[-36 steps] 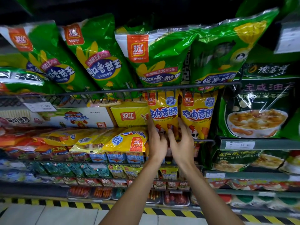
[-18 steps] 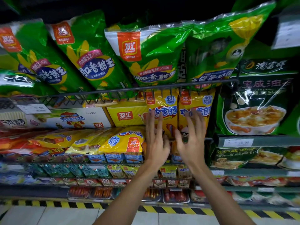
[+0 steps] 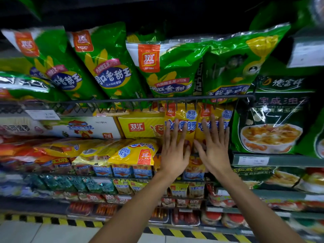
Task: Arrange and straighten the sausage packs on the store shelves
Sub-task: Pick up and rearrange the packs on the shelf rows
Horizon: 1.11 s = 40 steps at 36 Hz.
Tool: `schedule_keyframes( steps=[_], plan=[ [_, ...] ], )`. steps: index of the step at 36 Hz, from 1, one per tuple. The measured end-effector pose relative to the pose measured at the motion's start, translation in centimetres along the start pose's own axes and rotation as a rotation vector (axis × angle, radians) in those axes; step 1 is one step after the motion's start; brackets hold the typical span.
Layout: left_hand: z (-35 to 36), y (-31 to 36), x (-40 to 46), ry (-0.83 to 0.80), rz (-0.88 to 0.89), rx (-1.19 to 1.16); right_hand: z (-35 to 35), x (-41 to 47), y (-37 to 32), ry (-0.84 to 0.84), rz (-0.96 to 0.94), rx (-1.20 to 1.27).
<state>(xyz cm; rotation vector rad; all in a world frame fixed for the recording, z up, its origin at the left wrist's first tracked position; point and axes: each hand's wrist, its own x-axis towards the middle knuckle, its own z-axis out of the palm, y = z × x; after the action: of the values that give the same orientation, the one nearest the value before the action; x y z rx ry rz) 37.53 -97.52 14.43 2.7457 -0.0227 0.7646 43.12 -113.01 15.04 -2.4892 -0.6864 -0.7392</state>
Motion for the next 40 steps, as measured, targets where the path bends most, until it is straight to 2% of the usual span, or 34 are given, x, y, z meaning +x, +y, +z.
schedule_keyframes(
  steps=[3, 10, 16, 20, 23, 25, 27, 30, 35, 40],
  plan=[
    [-0.4, -0.1, -0.5, 0.011, -0.048, -0.005, -0.2, -0.1, -0.5, -0.013, -0.041, 0.004],
    [-0.8, -0.9, -0.3, -0.048, -0.024, 0.011, 0.1, 0.0, -0.8, -0.049, -0.026, 0.023],
    [-1.6, -1.2, -2.7, -0.073, 0.01, -0.197, -1.0, -0.9, -0.8, -0.008, -0.014, 0.269],
    [-3.2, -2.5, -6.7, -0.179, 0.015, -0.351, -1.3, -3.1, -2.0, -0.022, -0.04, 0.372],
    [-4.6, -4.1, -9.7, -0.276, -0.085, -0.306, -1.4, -4.9, -3.9, -0.068, -0.058, 0.422],
    [-5.4, -5.8, -11.6, -0.343, -0.256, -0.291, -1.3, -5.6, -5.4, -0.125, -0.03, 0.489],
    [-6.7, -7.8, -13.0, -0.341, -0.396, -0.302, -0.7, -5.8, -7.1, -0.189, 0.017, 0.555],
    [-9.1, -10.1, -13.4, -0.321, -0.493, -0.303, 0.5, -5.4, -9.8, -0.252, 0.014, 0.581],
    [-12.0, -13.0, -12.7, -0.466, -0.533, -0.311, 2.3, -4.6, -14.2, -0.266, 0.106, 0.64],
    [-13.2, -14.7, -12.3, -0.655, -0.489, -0.37, 3.9, -4.0, -17.1, -0.122, 0.171, 0.695]
  ],
)
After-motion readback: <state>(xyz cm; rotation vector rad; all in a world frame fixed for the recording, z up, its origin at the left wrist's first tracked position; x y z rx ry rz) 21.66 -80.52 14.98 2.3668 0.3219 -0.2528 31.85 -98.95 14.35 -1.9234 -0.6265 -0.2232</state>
